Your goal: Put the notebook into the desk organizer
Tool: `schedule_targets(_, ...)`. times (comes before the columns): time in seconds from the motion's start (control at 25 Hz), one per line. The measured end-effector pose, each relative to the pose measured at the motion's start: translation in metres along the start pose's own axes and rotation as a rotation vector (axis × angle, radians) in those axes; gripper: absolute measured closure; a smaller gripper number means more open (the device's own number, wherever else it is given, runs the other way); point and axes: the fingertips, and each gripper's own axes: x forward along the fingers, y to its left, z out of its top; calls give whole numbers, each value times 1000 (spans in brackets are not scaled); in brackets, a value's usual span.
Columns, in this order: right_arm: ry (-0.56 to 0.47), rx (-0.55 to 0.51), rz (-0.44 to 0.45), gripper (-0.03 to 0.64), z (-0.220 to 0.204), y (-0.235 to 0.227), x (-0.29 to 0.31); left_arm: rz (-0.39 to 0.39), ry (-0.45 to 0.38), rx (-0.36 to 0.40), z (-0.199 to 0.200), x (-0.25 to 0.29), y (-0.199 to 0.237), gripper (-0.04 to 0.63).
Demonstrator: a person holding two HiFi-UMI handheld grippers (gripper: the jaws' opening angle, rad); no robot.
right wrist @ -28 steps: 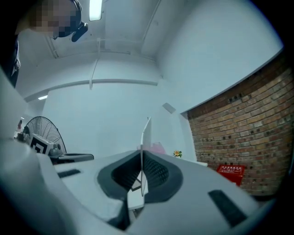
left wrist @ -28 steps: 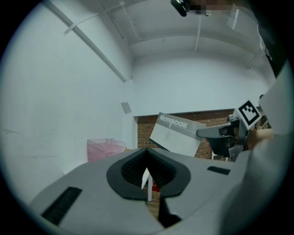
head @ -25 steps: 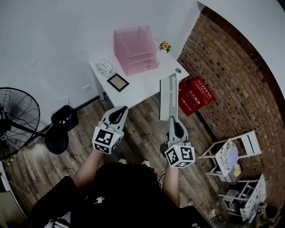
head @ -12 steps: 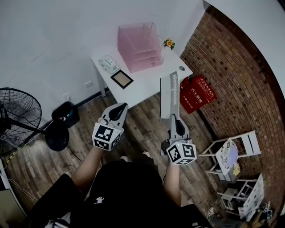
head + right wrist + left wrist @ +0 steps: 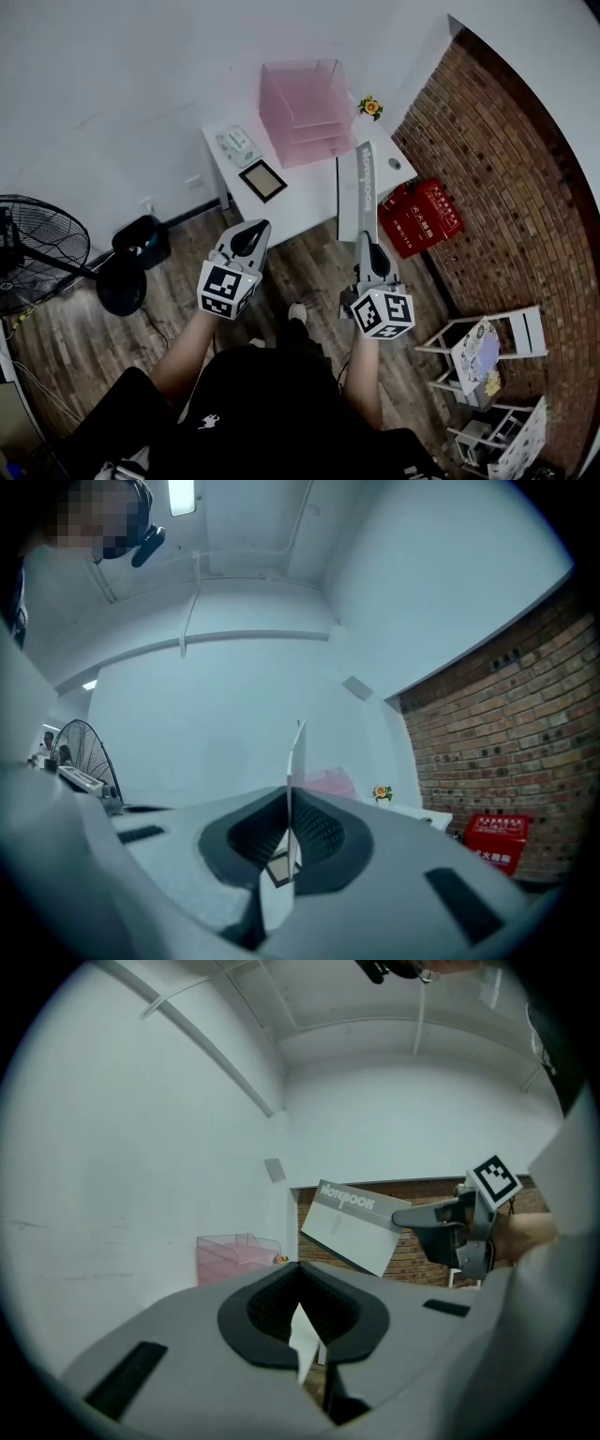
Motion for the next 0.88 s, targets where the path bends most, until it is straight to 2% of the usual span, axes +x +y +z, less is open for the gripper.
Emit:
schedule_targets(0.28, 37, -13, 70, 606, -5, -33, 59, 79, 8, -6, 3, 55, 22, 594)
schedule_targets(0.68, 61, -56, 170, 606, -1, -81, 135, 212, 8, 31, 17, 131, 40, 594)
schedule_targets(0.88, 53, -20, 234, 606, 7, -104, 170, 267, 10, 43, 22, 163, 43, 594)
